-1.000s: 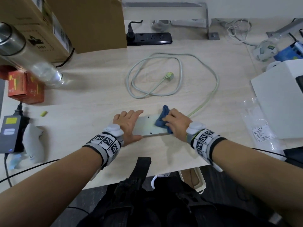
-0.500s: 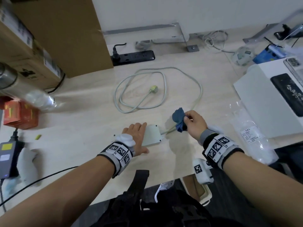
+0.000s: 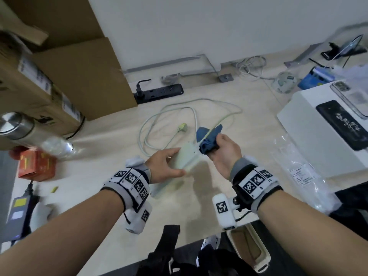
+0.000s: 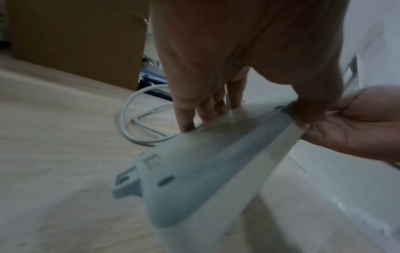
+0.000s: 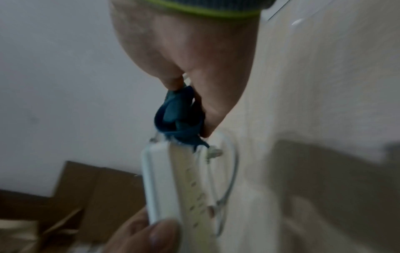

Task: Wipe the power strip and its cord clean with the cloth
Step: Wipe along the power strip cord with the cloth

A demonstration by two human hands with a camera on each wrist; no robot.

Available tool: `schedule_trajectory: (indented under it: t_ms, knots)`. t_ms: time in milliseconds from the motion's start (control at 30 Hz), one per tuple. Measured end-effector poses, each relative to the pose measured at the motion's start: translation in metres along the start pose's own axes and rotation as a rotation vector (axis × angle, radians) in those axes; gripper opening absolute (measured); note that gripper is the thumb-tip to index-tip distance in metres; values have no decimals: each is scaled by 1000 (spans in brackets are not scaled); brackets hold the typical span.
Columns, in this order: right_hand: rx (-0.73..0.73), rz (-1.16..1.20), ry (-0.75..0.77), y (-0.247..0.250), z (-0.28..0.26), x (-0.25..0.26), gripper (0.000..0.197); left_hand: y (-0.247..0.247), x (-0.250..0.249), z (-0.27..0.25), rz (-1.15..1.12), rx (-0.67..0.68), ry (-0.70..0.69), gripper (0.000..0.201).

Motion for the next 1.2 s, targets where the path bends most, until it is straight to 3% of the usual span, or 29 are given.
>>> schedule_trajectory:
  t_ms: [133,233,300,400,500,600,667,733,800,900,1033,1100,1200]
  knots:
    - [133,-77,86,-64,-4,15,25,16,-10,-1,-135,60,-30,90]
    - [260,-262,107,-103,-8,18,26,29,-23,-8,32,60,-79,91]
    - [205,-378,122,-114,-10,16,28,35,-27,-14,180,-1,-109,97]
    - [231,-347,130,-126,-15,13,30,46,-25,-18,157,-137,-74,92]
    - [206,-247,52,-131,-19,11,30,53,-16,-14,-79,-121,13,85]
    - [194,-223,49,-137,-21,12,35,62,-21,-7,-55,-84,12,76]
    - [176,-210,56,-138,-20,15,35,63,-22,-4,-68,-14,11,82]
    - [161,-217,52,-139,-21,19,30,60,-21,-3,-208,98,1,97]
    - [135,-242,65,-138,-19,22,30,59,-21,-3,-251,123,1,115]
    - [91,-250,122,-138,-15,26,32,63,-33,-2,11,-91,-24,122]
    - [-8,-151,144,-142,-15,33,29,70,-40,0,164,-413,-53,95]
    - [-62,-139,137,-141,-16,37,31,73,-40,0,225,-494,-97,76]
    - [-67,-207,151,-142,-17,42,22,82,-43,-1,105,-498,-131,52]
Point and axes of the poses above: each hand's wrist, its own z-axis towards the middle knuckle, its own y-axis out of the back of the hand, x = y × z, the point moved 6 cm from there along z, towards the middle knuckle, and after that the axes turned 7 degrees about z, right-handed, at the moved point
